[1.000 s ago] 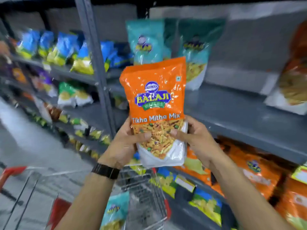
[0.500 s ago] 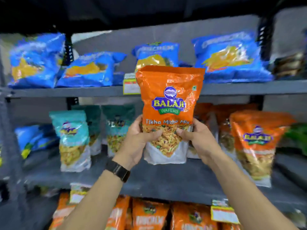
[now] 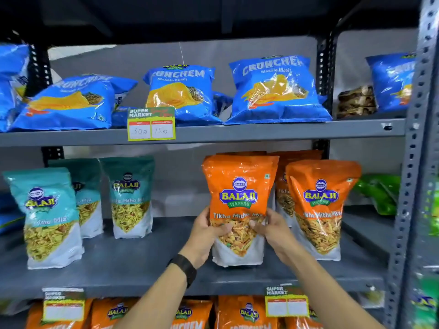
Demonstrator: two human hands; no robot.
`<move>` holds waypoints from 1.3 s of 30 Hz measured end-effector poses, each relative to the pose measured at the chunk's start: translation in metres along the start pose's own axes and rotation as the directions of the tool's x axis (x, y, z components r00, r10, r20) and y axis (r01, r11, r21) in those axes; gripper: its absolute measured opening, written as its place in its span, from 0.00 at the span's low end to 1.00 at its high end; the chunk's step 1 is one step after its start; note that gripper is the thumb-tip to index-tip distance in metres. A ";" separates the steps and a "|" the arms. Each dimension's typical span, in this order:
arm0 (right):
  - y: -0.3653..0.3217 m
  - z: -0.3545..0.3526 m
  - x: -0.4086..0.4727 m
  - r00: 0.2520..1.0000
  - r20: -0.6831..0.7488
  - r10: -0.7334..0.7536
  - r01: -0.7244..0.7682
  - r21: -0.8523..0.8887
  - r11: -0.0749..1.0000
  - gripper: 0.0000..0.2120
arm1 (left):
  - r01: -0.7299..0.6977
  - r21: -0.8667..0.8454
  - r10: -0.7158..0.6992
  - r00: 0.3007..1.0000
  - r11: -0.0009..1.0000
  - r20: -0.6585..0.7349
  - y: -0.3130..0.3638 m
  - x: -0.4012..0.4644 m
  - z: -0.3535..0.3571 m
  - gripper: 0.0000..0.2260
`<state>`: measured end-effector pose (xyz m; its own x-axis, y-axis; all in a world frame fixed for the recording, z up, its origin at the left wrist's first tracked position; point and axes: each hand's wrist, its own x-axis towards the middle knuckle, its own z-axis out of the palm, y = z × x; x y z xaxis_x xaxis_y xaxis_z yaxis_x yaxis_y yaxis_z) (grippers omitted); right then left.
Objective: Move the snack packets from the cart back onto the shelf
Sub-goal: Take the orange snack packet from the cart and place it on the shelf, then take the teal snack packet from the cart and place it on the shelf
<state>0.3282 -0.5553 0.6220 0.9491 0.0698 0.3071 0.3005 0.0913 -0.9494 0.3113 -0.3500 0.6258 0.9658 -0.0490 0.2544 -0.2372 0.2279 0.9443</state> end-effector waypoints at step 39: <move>0.412 0.426 -0.348 0.152 0.458 0.876 -0.288 -0.827 0.482 0.18 | 0.642 -0.478 -0.679 0.092 0.600 -0.729 -0.275 -0.529 -0.437 0.17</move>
<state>0.0813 -0.1187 0.1520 0.3647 0.5452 -0.7548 -0.0500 -0.7980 -0.6006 -0.0889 0.0377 0.1403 0.3258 0.5496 -0.7693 0.5274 0.5697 0.6303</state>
